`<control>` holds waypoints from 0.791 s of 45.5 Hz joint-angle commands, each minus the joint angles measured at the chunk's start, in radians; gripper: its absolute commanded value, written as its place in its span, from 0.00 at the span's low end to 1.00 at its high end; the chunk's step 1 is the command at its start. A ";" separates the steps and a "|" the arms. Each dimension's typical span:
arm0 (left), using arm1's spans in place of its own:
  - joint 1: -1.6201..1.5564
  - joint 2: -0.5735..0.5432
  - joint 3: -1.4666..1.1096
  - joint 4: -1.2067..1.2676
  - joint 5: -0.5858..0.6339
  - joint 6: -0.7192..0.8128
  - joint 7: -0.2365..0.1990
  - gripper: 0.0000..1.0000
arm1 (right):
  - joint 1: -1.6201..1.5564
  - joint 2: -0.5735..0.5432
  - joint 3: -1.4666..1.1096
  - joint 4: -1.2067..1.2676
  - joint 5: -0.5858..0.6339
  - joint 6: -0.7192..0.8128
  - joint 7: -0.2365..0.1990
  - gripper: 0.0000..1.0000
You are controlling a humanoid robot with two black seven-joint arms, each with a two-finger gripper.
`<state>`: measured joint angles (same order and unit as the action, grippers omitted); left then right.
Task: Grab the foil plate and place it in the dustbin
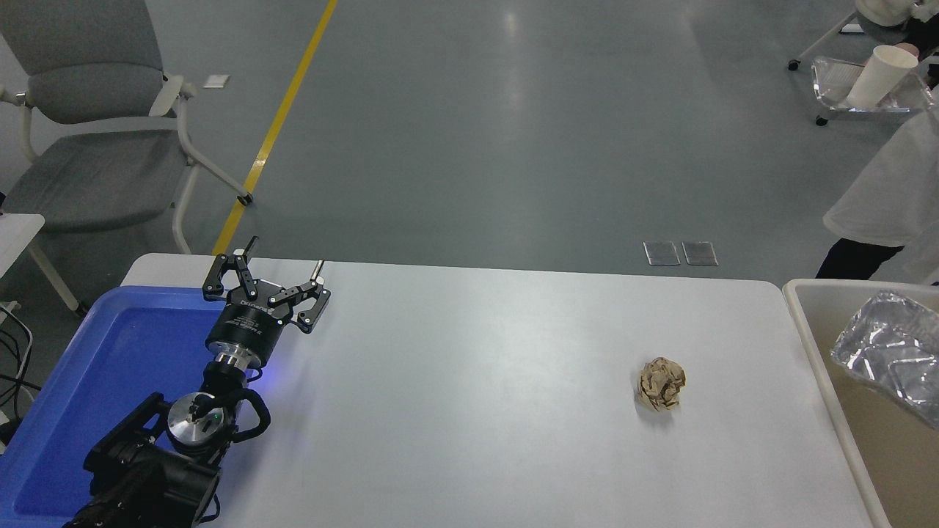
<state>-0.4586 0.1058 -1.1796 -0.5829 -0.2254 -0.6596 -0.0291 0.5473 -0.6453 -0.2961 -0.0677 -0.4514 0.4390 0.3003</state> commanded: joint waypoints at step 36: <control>0.000 0.000 0.000 0.000 0.001 0.000 0.000 0.99 | 0.388 -0.180 -0.081 0.342 0.005 -0.137 -0.001 1.00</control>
<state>-0.4586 0.1060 -1.1796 -0.5829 -0.2245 -0.6596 -0.0291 0.6936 -0.7145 -0.3027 0.0861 -0.4454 0.3053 0.2994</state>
